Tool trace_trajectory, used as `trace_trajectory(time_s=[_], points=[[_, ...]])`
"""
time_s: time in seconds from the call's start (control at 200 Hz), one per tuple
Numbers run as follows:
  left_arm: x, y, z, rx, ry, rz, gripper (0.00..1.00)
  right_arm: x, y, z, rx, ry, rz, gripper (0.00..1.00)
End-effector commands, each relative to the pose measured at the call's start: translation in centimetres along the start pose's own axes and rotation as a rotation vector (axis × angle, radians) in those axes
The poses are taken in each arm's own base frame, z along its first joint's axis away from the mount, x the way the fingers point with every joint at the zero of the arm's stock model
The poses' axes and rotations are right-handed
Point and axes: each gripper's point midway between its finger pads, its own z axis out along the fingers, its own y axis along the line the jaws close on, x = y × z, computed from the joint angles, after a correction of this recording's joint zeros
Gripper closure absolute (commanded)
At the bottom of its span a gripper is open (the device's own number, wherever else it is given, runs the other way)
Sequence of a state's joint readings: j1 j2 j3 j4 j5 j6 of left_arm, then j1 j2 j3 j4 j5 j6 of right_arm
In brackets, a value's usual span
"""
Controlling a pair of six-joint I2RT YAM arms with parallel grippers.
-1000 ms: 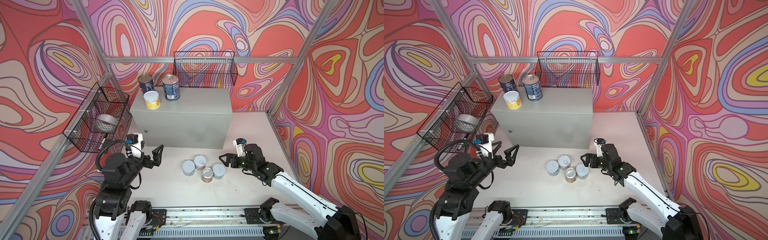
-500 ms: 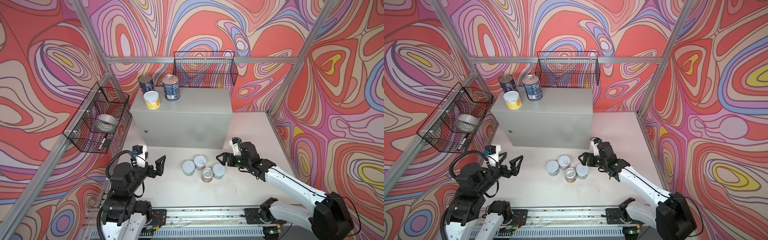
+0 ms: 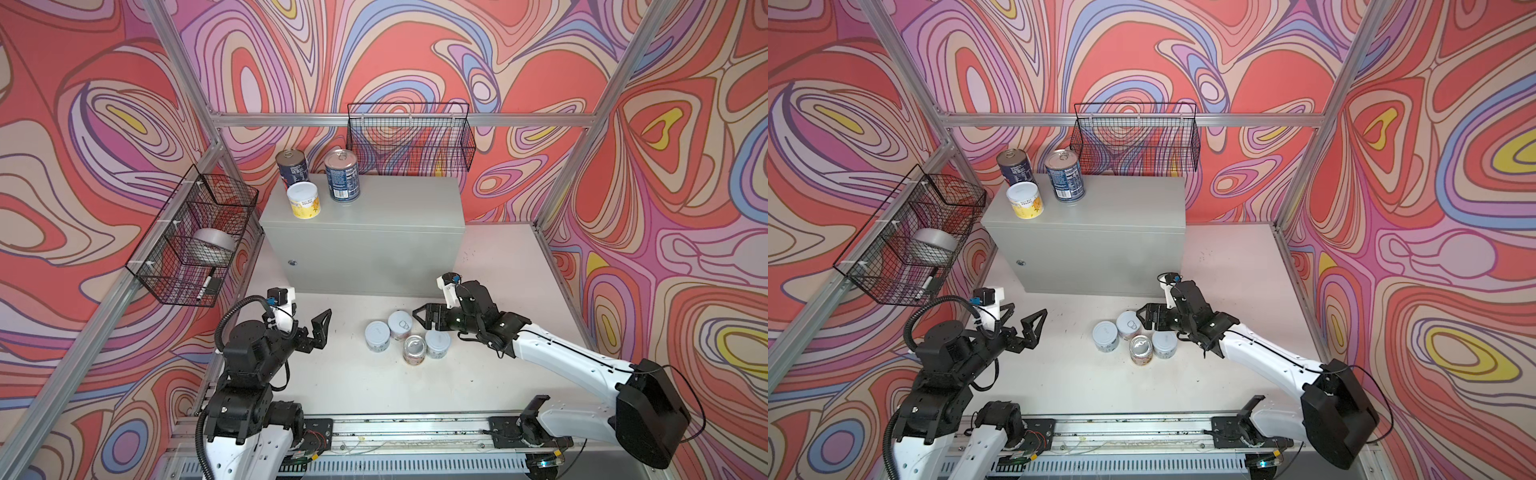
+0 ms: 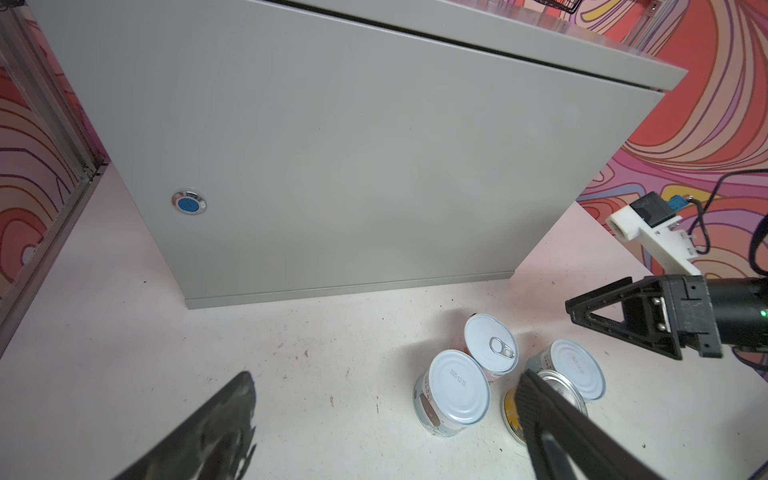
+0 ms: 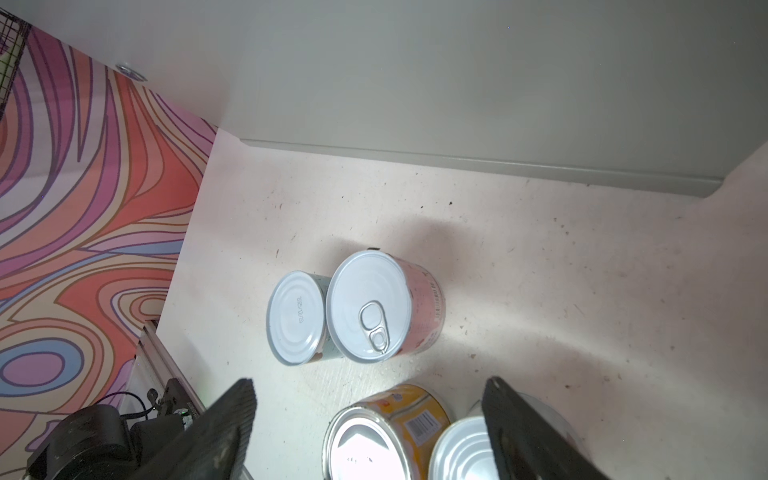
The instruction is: Place and organize the canned foods onto the counter
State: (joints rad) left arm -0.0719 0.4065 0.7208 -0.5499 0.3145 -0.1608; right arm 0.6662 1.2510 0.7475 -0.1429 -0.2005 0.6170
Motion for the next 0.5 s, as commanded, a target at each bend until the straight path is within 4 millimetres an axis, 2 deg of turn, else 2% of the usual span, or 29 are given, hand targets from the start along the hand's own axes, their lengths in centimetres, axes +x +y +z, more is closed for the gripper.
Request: trace_trajectory(time_s=[0.0,0.15,0.25,0.496], points=[[0.1,0.4,0.3,-0.021,0.013,0.006,0.0,-0.4,0.6,-0.3,-0.004,-0.059,0.017,0.12],[0.4,0.9,0.7,-0.042,0.036,0.002,0.0,-0.4,0.4,-0.3,-0.011,-0.102,0.049,0.15],[0.6,1.0,1.0,-0.039,0.054,-0.002,0.0,-0.3,0.0,0.6,0.014,-0.091,0.037,0.15],[0.9,0.9,1.7,-0.029,0.078,-0.008,0.0,-0.9,0.5,2.9,0.013,-0.061,-0.015,0.17]])
